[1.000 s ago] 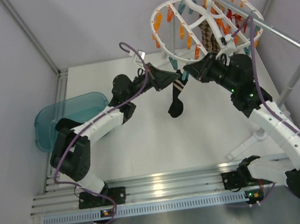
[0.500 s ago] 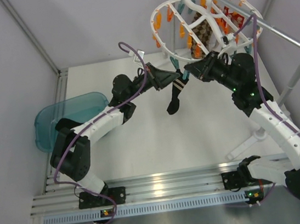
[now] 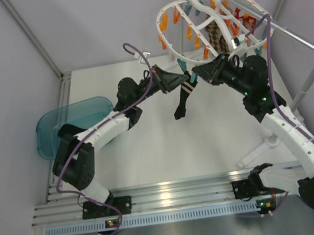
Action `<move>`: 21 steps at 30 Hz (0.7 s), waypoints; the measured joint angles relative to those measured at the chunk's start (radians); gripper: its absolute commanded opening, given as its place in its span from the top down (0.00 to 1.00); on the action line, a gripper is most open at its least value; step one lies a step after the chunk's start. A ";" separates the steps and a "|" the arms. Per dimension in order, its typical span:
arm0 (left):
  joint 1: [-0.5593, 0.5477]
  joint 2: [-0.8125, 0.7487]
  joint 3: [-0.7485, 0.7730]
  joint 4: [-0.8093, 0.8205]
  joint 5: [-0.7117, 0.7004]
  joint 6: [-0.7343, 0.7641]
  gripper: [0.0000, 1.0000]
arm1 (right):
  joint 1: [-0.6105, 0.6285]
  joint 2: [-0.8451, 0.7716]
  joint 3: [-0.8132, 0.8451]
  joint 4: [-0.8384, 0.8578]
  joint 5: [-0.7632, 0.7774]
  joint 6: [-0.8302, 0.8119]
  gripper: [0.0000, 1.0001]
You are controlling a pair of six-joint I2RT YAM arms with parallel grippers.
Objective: Clip the socks to the hanger
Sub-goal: Clamp the sock onto the hanger.
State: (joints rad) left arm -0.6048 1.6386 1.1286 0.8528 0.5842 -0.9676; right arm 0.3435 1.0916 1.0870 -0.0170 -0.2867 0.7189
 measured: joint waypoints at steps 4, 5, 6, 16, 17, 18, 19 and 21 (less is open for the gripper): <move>0.000 0.000 0.018 0.000 -0.002 -0.011 1.00 | -0.003 0.000 -0.001 0.005 -0.005 0.006 1.00; 0.000 0.000 0.021 0.000 -0.002 -0.014 1.00 | -0.007 0.000 -0.002 0.009 -0.008 0.009 1.00; 0.000 0.000 0.024 0.000 -0.002 -0.016 1.00 | -0.009 0.000 -0.005 0.013 -0.011 0.012 1.00; -0.001 0.007 0.047 -0.001 -0.002 -0.029 1.00 | -0.021 0.003 -0.020 0.040 -0.048 0.056 0.99; -0.001 0.008 0.048 -0.002 -0.002 -0.029 1.00 | -0.021 0.004 -0.020 0.040 -0.051 0.060 0.94; -0.001 0.008 0.048 -0.001 -0.002 -0.029 1.00 | -0.022 0.004 -0.020 0.042 -0.054 0.063 0.85; -0.002 0.008 0.048 -0.001 -0.002 -0.029 1.00 | -0.024 0.004 -0.020 0.043 -0.058 0.067 0.80; -0.003 0.010 0.050 -0.001 -0.003 -0.029 1.00 | -0.026 0.005 -0.020 0.047 -0.068 0.072 0.64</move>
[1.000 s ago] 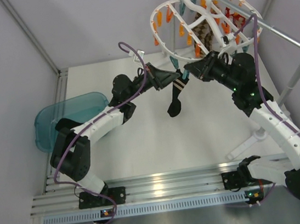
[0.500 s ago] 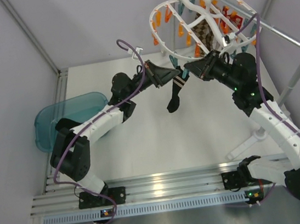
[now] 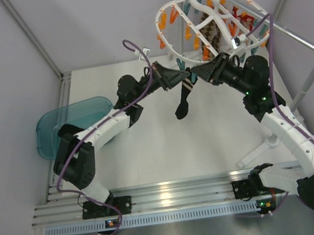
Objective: Clip the socks to the hanger
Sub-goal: Clamp the sock onto the hanger, then open the clamp at the hanger.
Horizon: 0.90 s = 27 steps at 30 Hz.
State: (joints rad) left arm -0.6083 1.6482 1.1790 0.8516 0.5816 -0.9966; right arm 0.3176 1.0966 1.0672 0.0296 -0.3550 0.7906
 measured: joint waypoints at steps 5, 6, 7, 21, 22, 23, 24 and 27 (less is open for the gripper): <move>-0.009 0.014 0.016 0.000 0.000 0.001 1.00 | 0.000 0.006 0.000 0.000 -0.034 0.006 0.54; -0.010 0.014 0.016 -0.001 0.000 0.002 1.00 | 0.000 0.007 -0.001 -0.001 -0.037 0.006 0.53; -0.011 0.014 0.016 -0.002 0.000 0.003 0.98 | 0.000 0.007 -0.001 0.000 -0.043 0.006 0.53; -0.010 -0.068 -0.098 -0.051 0.000 0.188 0.48 | -0.117 -0.008 -0.001 -0.057 -0.087 -0.058 0.50; -0.010 -0.087 -0.113 -0.062 0.000 0.217 0.47 | -0.122 -0.014 -0.001 -0.066 -0.088 -0.067 0.49; -0.010 -0.102 -0.122 -0.073 -0.002 0.249 0.46 | -0.130 -0.022 -0.001 -0.076 -0.092 -0.078 0.47; -0.010 -0.116 -0.125 -0.085 -0.005 0.279 0.45 | -0.135 -0.030 -0.001 -0.088 -0.094 -0.088 0.46; -0.010 -0.144 -0.125 -0.108 -0.024 0.388 0.43 | -0.162 -0.056 -0.001 -0.111 -0.103 -0.121 0.44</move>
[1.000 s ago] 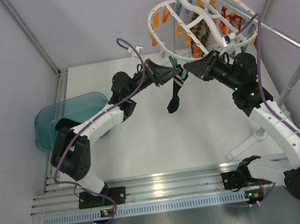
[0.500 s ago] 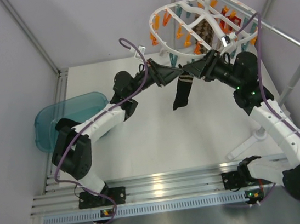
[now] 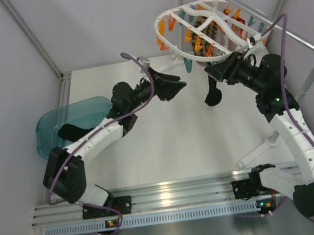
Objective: Clip the socks to the hanger
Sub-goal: Open the clamp at the hanger.
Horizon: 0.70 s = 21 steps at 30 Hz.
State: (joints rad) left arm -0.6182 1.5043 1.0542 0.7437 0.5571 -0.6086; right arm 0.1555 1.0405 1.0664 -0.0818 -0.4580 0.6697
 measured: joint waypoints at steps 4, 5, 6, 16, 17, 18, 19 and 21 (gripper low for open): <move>0.000 0.000 0.005 -0.011 -0.013 0.127 0.41 | -0.036 -0.020 0.000 -0.025 -0.010 -0.039 0.40; 0.000 0.003 0.009 -0.011 -0.013 0.149 0.38 | -0.042 -0.022 0.000 -0.031 -0.012 -0.048 0.39; 0.000 0.010 0.016 -0.011 -0.013 0.171 0.36 | -0.046 -0.023 0.000 -0.038 -0.013 -0.060 0.38; 0.000 0.145 0.136 0.047 0.029 0.213 0.24 | -0.088 -0.035 0.000 -0.088 -0.011 -0.129 0.36; 0.000 0.161 0.150 0.055 0.034 0.209 0.24 | -0.092 -0.039 0.000 -0.091 -0.010 -0.132 0.36; 0.000 0.178 0.163 0.066 0.041 0.203 0.24 | -0.093 -0.042 0.000 -0.093 -0.010 -0.135 0.36; 0.000 0.194 0.178 0.075 0.049 0.196 0.24 | -0.095 -0.045 0.000 -0.095 -0.010 -0.136 0.36; 0.000 0.221 0.204 0.087 0.061 0.184 0.25 | -0.098 -0.050 0.000 -0.101 -0.009 -0.139 0.36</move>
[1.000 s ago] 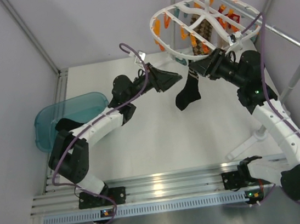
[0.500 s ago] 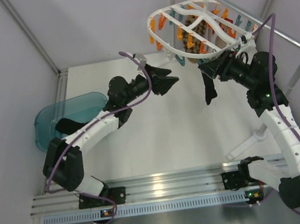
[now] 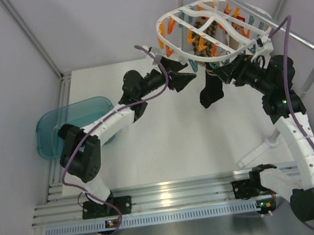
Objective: Clip the socks to the hanger
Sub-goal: Open the clamp at the hanger.
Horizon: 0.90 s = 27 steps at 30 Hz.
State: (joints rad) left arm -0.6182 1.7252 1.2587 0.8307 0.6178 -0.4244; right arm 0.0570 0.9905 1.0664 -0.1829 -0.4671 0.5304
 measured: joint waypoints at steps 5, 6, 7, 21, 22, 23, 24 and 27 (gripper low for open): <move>0.000 0.058 0.074 0.044 0.037 -0.030 0.30 | -0.006 -0.005 0.000 -0.009 0.001 -0.008 0.36; 0.000 0.064 0.084 0.050 0.043 -0.034 0.32 | -0.008 -0.006 0.000 -0.010 0.002 -0.009 0.36; 0.000 0.070 0.094 0.059 0.049 -0.042 0.34 | -0.010 -0.006 0.000 -0.011 0.002 -0.011 0.36; -0.027 0.083 0.112 0.112 0.100 -0.097 0.96 | -0.034 0.018 0.006 -0.014 0.001 -0.024 0.36; -0.027 0.083 0.112 0.112 0.100 -0.098 1.00 | -0.034 0.023 0.010 -0.015 0.000 -0.026 0.36; -0.029 0.083 0.112 0.112 0.100 -0.097 1.00 | -0.038 0.026 0.013 -0.016 -0.003 -0.029 0.36; -0.030 0.083 0.112 0.111 0.100 -0.097 1.00 | -0.045 0.028 0.015 -0.018 -0.007 -0.033 0.36; -0.035 0.083 0.112 0.111 0.099 -0.096 1.00 | -0.067 0.028 0.018 -0.023 -0.014 -0.042 0.36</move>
State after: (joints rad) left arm -0.6529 1.8084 1.3708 0.9413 0.7166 -0.5201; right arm -0.0101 1.0183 1.0847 -0.2054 -0.4808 0.4889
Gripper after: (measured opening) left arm 0.146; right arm 0.643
